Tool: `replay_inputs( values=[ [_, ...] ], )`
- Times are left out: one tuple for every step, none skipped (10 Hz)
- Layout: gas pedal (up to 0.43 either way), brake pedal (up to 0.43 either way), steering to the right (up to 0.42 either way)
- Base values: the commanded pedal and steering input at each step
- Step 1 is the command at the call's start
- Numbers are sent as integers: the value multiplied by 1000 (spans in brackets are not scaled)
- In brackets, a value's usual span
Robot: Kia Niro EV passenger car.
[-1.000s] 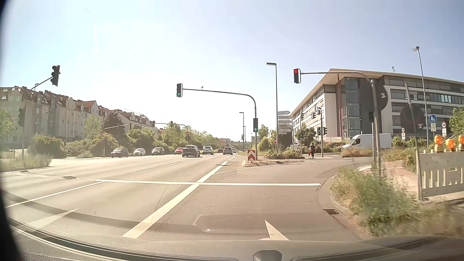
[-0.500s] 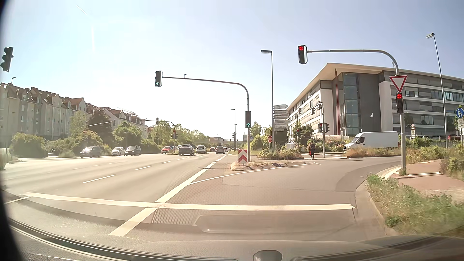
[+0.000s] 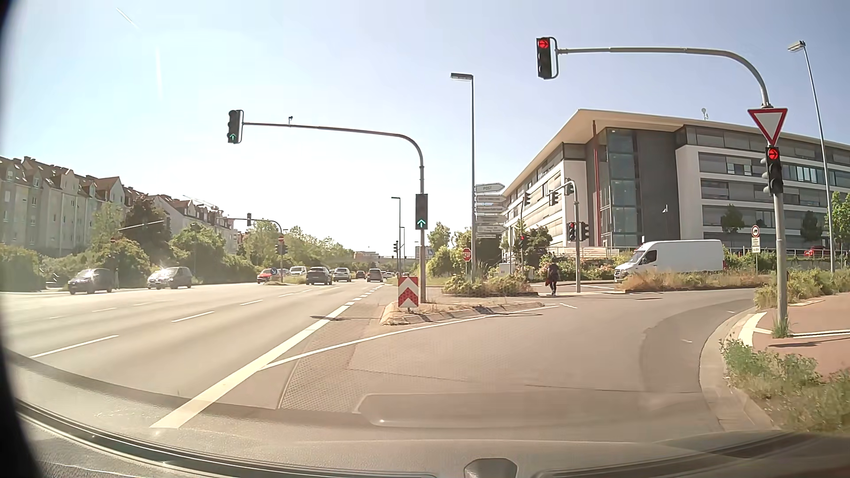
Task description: Follow the waypoints while adhering to traffic rules and regulations
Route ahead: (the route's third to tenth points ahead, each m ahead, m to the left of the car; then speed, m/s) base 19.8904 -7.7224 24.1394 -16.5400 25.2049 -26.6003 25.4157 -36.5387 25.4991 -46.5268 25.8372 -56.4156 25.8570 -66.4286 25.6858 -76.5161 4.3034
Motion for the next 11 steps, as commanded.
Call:
replay_inputs(
  values=[
    [0,463,135],
    [0,457,145],
    [0,463,153],
    [0,463,163],
    [0,457,170],
    [0,457,174],
    [0,451,175],
    [0,427,174],
    [0,402,174],
    [0,384,175],
    [0,341,174]
  ],
)
